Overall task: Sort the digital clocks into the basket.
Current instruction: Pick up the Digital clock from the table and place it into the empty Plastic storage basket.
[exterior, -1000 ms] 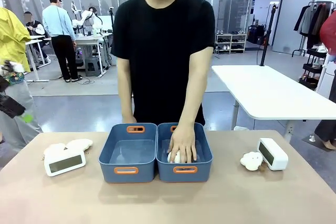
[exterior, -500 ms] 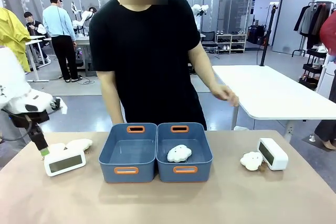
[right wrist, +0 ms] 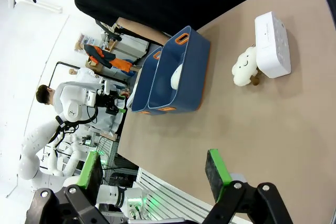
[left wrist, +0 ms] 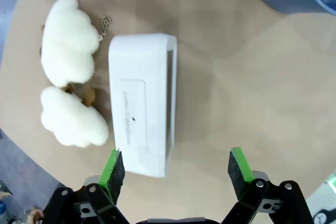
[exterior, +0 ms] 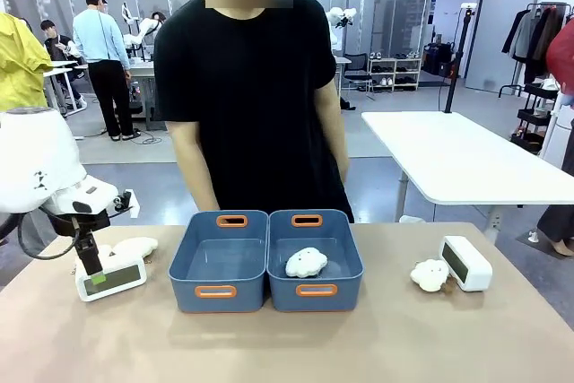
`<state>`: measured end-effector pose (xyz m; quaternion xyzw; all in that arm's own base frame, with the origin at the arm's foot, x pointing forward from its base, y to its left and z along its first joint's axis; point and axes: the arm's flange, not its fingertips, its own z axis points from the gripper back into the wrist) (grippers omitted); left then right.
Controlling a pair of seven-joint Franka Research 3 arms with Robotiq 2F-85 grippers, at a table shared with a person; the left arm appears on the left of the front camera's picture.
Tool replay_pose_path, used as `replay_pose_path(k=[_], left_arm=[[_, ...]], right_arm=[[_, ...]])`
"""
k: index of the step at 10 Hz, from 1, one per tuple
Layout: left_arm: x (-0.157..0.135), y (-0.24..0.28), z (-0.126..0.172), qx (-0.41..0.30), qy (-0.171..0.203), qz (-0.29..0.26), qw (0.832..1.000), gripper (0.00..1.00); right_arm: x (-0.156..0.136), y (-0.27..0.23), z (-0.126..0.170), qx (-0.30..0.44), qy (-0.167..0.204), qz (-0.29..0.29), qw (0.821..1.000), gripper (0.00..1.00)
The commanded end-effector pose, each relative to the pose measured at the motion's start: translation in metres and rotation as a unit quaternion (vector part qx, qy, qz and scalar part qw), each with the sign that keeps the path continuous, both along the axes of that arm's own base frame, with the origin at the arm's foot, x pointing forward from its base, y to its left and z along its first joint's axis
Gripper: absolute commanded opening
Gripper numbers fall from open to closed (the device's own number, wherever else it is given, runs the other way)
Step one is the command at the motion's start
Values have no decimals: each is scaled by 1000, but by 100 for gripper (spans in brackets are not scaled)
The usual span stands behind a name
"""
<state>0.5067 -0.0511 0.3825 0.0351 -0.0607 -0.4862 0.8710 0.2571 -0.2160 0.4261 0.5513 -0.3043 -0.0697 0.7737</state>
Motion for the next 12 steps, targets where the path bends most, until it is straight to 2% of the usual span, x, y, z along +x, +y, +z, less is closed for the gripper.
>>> replay_pose_path(k=[1,4,8,11,12], left_arm=[[19,-4,-6,15,-17,-19,1000,100],[43,-8,-18,13,14,-26,999,100],[52,-6,-34,12,46,-39,998,100],[54,3,-39,8,59,-44,997,15],[54,3,-41,6,60,-47,997,0]], right_arm=[[1,1,1,2,-4,4,1000,100],[1,1,1,2,-4,4,1000,100],[1,1,1,2,-4,4,1000,100],[1,1,1,2,-4,4,1000,100],[1,1,1,2,-4,4,1000,100]])
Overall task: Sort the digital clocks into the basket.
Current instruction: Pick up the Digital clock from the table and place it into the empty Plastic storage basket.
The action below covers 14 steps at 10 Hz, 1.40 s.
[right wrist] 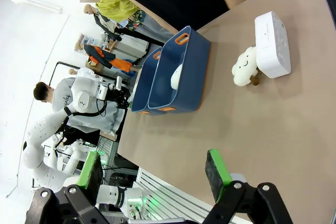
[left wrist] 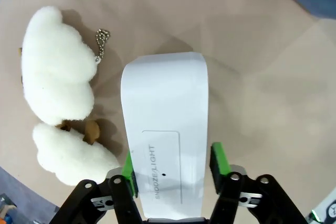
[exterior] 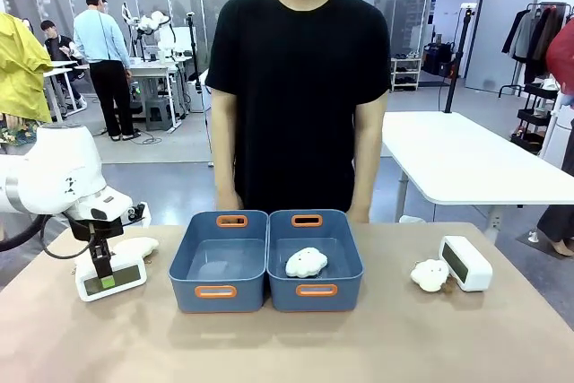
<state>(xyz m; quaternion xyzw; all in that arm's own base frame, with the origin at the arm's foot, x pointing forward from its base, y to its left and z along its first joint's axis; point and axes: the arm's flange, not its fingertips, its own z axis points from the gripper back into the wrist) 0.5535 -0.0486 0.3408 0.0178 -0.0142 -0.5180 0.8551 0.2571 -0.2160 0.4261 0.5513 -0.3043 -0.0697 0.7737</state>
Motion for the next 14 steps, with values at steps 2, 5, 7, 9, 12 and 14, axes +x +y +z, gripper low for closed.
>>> replay_pose_path(k=[2,5,7,9,12,14], left_arm=[[8,0,-4,-14,13,-14,1000,0],[-2,-1,14,-37,3,4,999,0],[2,-2,2,-14,0,2,1000,0],[2,-2,2,-14,0,2,1000,0],[2,-2,2,-14,0,2,1000,0],[2,-2,2,-14,0,2,1000,0]], right_arm=[[1,1,1,2,-4,4,1000,100],[1,1,1,2,-4,4,1000,100],[1,1,1,2,-4,4,1000,100],[1,1,1,2,-4,4,1000,100],[1,1,1,2,-4,4,1000,100],[1,1,1,2,-4,4,1000,100]])
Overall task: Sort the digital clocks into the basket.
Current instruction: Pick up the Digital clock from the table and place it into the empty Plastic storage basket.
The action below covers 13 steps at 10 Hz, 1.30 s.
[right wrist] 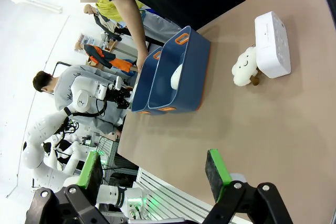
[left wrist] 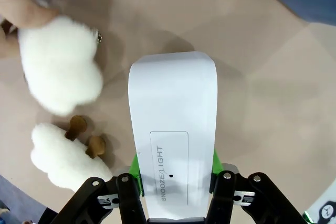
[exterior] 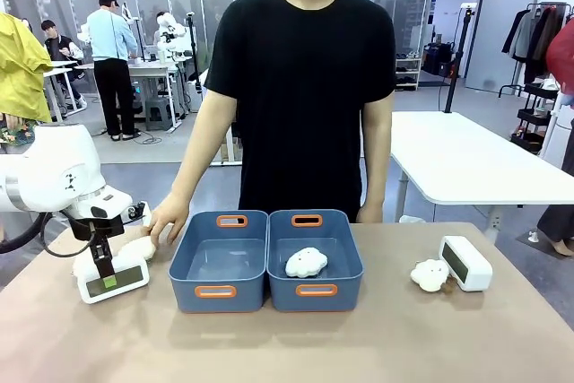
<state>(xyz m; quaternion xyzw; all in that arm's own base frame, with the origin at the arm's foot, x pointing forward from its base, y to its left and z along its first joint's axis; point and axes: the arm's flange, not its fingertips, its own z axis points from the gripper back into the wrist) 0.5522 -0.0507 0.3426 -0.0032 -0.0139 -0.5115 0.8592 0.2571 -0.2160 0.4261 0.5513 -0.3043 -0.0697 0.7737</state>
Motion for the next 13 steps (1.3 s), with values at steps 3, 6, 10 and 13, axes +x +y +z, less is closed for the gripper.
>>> replay_pose_path(k=[3,6,10,13], left_arm=[[3,0,0,4,-11,-5,1000,0],[3,0,0,4,-11,-5,1000,0],[3,0,0,4,-11,-5,1000,0],[-14,-10,24,-19,14,29,999,51]], right_arm=[[1,1,1,2,-4,4,1000,100],[1,1,1,2,-4,4,1000,100],[1,1,1,2,-4,4,1000,100],[1,1,1,2,-4,4,1000,100]])
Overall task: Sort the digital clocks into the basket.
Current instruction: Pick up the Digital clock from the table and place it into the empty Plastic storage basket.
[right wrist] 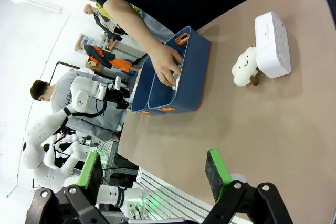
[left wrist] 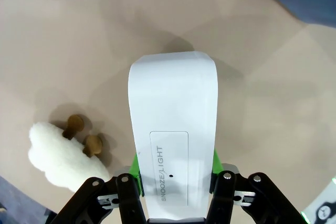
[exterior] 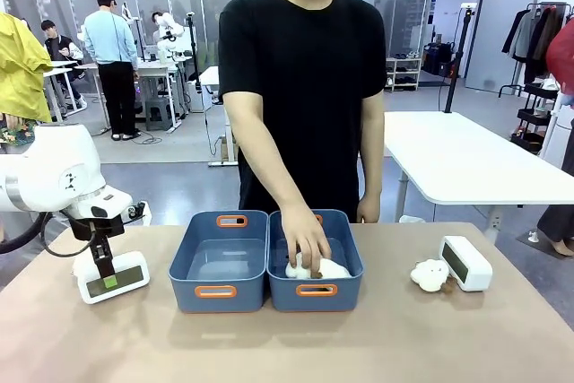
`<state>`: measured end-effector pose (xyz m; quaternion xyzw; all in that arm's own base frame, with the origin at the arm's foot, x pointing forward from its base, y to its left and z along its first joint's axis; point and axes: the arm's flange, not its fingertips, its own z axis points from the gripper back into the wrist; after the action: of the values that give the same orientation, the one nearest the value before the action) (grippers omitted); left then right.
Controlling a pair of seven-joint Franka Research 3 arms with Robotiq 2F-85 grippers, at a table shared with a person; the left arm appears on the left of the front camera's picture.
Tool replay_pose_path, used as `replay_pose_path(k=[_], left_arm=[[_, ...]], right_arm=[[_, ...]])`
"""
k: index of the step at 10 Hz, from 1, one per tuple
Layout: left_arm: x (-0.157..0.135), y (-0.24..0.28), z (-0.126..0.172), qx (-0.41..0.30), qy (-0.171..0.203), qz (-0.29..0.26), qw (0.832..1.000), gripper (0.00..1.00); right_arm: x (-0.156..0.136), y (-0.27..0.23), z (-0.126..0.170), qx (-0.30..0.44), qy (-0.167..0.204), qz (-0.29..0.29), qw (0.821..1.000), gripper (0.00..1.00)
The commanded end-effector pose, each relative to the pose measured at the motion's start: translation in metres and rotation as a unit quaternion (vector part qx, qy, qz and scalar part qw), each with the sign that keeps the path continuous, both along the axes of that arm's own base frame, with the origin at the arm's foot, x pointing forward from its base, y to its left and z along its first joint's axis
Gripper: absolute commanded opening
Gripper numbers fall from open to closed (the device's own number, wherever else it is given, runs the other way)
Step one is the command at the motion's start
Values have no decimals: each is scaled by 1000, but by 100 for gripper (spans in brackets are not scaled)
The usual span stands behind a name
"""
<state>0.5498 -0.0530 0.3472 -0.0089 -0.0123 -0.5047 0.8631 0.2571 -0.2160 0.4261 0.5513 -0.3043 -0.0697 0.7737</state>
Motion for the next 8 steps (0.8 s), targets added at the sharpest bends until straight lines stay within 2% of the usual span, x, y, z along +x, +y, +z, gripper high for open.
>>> replay_pose_path(k=[1,3,4,6,7,8], left_arm=[[-24,-12,42,-19,22,57,998,51],[-49,-22,81,-36,34,99,994,51],[-66,-34,99,-40,37,151,987,51],[-89,-78,120,-92,26,224,970,51],[-94,-99,129,-101,12,246,964,51],[-95,-121,138,-101,16,287,952,51]], right_arm=[[1,1,1,2,-4,4,1000,100],[1,1,1,2,-4,4,1000,100],[1,1,1,2,-4,4,1000,100],[1,1,1,2,-4,4,1000,100],[1,1,1,2,-4,4,1000,100],[1,1,1,2,-4,4,1000,100]])
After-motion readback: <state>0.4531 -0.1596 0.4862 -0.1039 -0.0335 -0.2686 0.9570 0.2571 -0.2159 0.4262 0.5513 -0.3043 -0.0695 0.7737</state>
